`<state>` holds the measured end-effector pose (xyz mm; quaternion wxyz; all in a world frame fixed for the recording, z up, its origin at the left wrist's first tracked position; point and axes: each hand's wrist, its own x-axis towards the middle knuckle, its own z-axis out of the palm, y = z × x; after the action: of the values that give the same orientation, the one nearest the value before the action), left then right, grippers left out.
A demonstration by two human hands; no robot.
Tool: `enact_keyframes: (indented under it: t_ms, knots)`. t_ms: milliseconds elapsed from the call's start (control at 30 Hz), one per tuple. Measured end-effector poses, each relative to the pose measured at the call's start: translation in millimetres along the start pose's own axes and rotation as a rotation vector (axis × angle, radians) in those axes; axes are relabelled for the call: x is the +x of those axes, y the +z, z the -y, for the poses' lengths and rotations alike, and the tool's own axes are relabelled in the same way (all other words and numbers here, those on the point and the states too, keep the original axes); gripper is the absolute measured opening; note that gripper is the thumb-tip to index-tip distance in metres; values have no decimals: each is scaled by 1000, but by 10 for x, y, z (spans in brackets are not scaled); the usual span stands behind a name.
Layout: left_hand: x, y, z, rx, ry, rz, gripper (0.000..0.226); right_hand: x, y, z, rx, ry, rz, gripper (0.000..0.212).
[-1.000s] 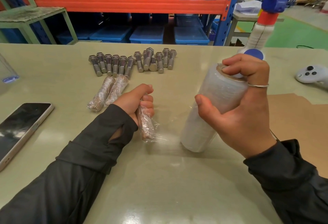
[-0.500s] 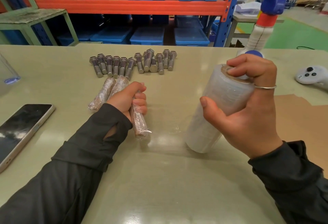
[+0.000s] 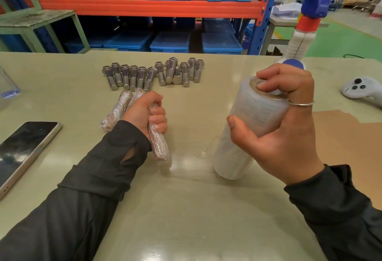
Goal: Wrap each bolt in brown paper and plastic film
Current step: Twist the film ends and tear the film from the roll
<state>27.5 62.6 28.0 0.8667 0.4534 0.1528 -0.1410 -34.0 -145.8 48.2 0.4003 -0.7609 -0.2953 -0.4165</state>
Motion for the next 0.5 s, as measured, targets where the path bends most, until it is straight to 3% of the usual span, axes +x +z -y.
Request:
enact_keyframes:
  t_ms: [300,500]
  knots:
    - [-21,10,-17,25,10,20,33,0,-14,-4,26,-1,62,42]
    - [-68,40,-43,275,92,47,28,-19,-38,-27,30,-14,161,42]
